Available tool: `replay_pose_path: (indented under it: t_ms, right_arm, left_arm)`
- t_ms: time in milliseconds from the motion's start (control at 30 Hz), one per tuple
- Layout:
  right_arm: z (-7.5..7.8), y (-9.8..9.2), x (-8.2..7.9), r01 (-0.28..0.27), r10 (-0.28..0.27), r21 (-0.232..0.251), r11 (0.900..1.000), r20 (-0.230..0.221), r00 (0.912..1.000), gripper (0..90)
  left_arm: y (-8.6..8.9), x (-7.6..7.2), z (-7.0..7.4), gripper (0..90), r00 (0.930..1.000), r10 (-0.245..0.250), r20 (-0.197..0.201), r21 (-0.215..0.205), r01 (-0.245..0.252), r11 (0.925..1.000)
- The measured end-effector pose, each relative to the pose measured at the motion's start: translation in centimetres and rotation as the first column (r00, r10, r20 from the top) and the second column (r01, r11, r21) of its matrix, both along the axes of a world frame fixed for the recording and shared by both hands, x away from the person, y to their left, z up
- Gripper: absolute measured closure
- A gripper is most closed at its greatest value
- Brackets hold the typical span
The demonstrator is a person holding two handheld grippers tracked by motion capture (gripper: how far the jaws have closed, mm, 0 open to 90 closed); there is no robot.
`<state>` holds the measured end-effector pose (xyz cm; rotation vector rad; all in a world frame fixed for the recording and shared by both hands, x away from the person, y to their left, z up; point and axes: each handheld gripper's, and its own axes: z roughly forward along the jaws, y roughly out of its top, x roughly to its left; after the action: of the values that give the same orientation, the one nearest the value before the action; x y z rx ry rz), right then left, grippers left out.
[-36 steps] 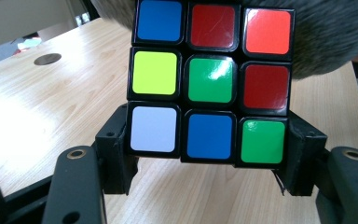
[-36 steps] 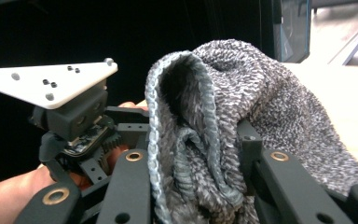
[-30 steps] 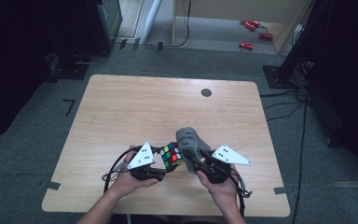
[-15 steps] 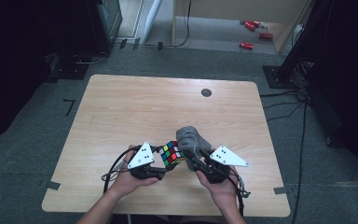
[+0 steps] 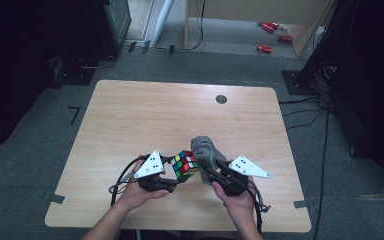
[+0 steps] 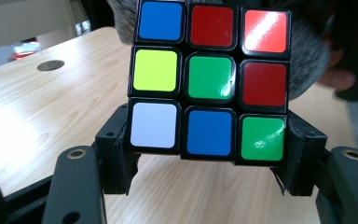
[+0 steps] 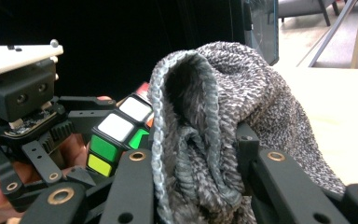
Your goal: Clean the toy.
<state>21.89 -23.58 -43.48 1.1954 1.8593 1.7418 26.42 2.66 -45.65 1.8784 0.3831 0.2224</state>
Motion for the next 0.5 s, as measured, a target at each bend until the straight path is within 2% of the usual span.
replay_pose_path:
  t_ms: [100,167,233,267,333,400,500]
  right_arm:
    - [0.7,0.3,-0.4,-0.014,0.014,-0.001,1.0,0.009,0.9999,69.5]
    - [1.2,1.0,-0.8,-0.052,0.052,0.004,0.999,0.028,0.9983,69.4]
    - [1.4,1.5,-1.1,-0.058,0.059,-0.017,0.998,0.049,0.9971,69.4]
    - [1.4,1.5,-1.1,-0.058,0.059,-0.013,0.998,0.053,0.9969,69.4]
    - [1.2,1.0,-0.8,-0.056,0.055,0.02,0.998,0.032,0.998,69.6]
    - [0.8,0.4,-0.4,-0.029,0.029,0.023,0.999,0.009,0.9995,69.7]
    - [0.7,0.0,-0.1,-0.019,0.021,0.05,0.999,-0.035,0.9992,69.7]
  left_arm:
    - [-0.2,-0.1,-0.1,34.7,1.0,-0.001,0.005,0.018,0.001,0.9998]
    - [-0.5,-0.2,-0.2,34.7,1.0,-0.001,0.006,0.041,0.001,0.9992]
    - [-0.6,-0.2,-0.1,34.7,1.0,0.001,0.006,0.038,-0.001,0.9993]
    - [-0.5,-0.2,0.0,34.7,1.0,0.0,0.009,0.033,0.0,0.9994]
    - [-0.3,-0.3,0.3,34.7,0.9999,0.001,0.014,0.022,-0.001,0.9998]
    - [-0.1,-0.2,0.4,34.7,0.9999,0.006,0.014,0.013,-0.006,0.9999]
    - [-0.1,0.0,0.2,34.7,1.0,0.007,0.001,0.009,-0.007,0.9999]
